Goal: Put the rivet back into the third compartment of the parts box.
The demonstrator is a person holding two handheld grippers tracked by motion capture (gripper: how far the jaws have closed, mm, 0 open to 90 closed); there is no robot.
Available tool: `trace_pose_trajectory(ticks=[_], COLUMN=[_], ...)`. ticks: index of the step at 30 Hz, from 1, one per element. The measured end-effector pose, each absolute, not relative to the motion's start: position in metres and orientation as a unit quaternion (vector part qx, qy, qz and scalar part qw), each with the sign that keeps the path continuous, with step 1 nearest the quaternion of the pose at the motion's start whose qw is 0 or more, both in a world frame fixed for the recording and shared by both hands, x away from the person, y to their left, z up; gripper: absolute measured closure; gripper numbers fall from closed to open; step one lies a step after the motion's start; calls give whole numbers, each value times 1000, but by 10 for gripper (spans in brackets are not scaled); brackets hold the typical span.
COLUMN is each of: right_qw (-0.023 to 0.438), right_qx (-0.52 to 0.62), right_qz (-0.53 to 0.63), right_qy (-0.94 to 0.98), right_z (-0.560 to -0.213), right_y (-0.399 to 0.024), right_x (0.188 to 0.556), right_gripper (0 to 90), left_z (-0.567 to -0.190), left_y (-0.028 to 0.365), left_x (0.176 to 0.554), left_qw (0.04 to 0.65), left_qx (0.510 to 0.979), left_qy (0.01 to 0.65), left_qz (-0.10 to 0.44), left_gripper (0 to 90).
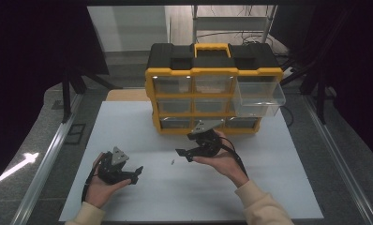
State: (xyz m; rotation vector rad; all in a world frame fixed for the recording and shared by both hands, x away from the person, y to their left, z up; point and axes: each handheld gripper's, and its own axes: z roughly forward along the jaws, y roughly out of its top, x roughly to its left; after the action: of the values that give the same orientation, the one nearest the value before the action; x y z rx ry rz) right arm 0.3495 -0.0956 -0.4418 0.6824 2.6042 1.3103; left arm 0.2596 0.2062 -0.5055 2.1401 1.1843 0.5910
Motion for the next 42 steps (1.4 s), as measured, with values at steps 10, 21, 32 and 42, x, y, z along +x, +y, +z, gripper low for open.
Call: trace_pose_trajectory(ticks=[10,21,32,42], right_qw=[61,60,55,62], right_qx=[223,214,212,212], right_qz=[408,391,369,335], right_qy=[883,893,903,916], right_z=[-464,-476,-490,-505], right_y=[-78,-67,-57,-48], right_x=[353,356,360,363], right_gripper=[265,265,255,259], left_z=[-506,-505,-506,-506], left_y=[207,207,207,207], left_x=[259,259,260,259], left_qw=[308,305,304,304], left_qx=[808,810,811,811], left_qy=[449,448,448,448], left_qz=[223,223,222,223], left_gripper=[97,96,96,96])
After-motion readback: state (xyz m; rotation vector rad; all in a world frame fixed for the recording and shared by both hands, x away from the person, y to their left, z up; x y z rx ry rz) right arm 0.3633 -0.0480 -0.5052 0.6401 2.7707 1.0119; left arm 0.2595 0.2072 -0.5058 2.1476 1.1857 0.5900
